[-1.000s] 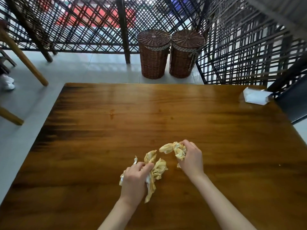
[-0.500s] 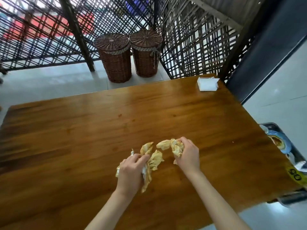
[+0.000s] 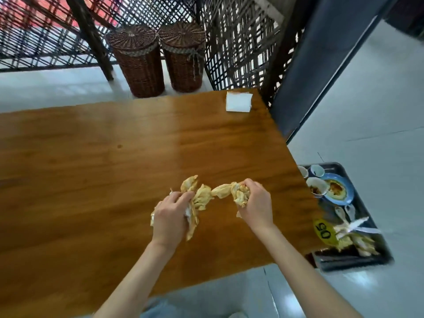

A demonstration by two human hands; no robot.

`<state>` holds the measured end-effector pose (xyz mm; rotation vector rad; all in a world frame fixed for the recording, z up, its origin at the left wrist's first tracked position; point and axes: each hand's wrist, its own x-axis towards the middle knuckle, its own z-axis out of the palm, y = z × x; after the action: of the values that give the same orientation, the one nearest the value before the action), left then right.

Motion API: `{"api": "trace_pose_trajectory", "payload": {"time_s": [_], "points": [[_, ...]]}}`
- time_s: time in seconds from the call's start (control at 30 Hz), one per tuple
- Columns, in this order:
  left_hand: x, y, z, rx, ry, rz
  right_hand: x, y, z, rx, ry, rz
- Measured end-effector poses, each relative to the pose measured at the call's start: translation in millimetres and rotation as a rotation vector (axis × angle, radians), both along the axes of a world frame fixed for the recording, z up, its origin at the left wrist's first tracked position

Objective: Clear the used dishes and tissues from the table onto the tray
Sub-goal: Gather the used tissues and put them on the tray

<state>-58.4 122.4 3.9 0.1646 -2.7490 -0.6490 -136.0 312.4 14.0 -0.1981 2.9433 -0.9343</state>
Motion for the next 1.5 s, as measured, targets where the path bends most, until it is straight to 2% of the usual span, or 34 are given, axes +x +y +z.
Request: {"api": "trace_pose_trajectory", "payload": {"time_s": [0.27,0.63,0.87,1.2,1.37,1.5], "points": [[-41.1,101.5,7.5,0.043,-0.082,-0.072,-26.6,110.1,2.5,0.002,0.028,-0.019],[-127.8,178.6,9.7,0.002,-0.064,-0.114,-95.3,186.9,-2.1,-0.037,0.079,-0.065],[-156.6,238.8,14.7,0.025,-0.053,-0.110,-128.9,238.5,-7.7,-0.074,0.096,-0.053],[-175.5,404.6,8.7,0.103,-0.007,-0.051,-150.3,385.7,-9.5,-0.098,0.091,0.008],[-189.6,481.4,-11.3,0.168,0.017,-0.030,-158.5,457.0,-34.3,-0.089,0.038,-0.003],[-184.6,526.8,-54.6,0.200,-0.061,-0.013,-159.5,506.9,-80.9,-0.080,-0.040,-0.031]]}}
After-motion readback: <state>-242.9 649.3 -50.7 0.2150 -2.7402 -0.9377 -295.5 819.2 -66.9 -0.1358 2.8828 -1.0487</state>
